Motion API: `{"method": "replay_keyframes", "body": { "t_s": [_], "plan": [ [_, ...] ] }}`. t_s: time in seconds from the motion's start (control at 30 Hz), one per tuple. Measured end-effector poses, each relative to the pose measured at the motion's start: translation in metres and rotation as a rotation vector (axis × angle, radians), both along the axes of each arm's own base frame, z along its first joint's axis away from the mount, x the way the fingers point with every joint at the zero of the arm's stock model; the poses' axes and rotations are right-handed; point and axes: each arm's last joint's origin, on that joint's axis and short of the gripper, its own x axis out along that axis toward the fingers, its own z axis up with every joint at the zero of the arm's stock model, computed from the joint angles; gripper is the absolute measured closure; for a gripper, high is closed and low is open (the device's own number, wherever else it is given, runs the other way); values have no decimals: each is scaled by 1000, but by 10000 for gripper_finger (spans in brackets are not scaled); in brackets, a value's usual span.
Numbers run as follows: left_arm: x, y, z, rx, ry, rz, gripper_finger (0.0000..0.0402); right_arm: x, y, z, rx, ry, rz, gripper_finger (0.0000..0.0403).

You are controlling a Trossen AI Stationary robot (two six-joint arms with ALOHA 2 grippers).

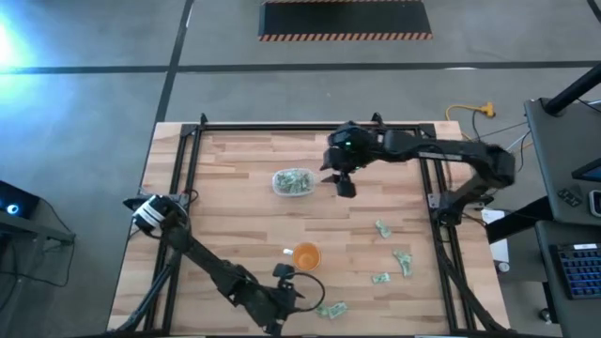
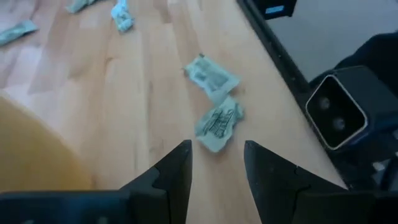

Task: Pick and place Stevia / Truvia into bins
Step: Put the stevia packet into the transparent bin

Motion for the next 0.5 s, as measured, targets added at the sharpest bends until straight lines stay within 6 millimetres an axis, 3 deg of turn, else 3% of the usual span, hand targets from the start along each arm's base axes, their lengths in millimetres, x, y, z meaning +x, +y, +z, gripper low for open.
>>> {"method": "replay_keyframes", "body": {
  "t_s": [0.23,0.5],
  "plan": [
    [15,8,-13,8,34,-45,272,-49,18,27,-40,-149,9,232],
    [20,11,-14,24,1,-76,272,-104,34,27,-71,-311,-4,239]
  ]
}}
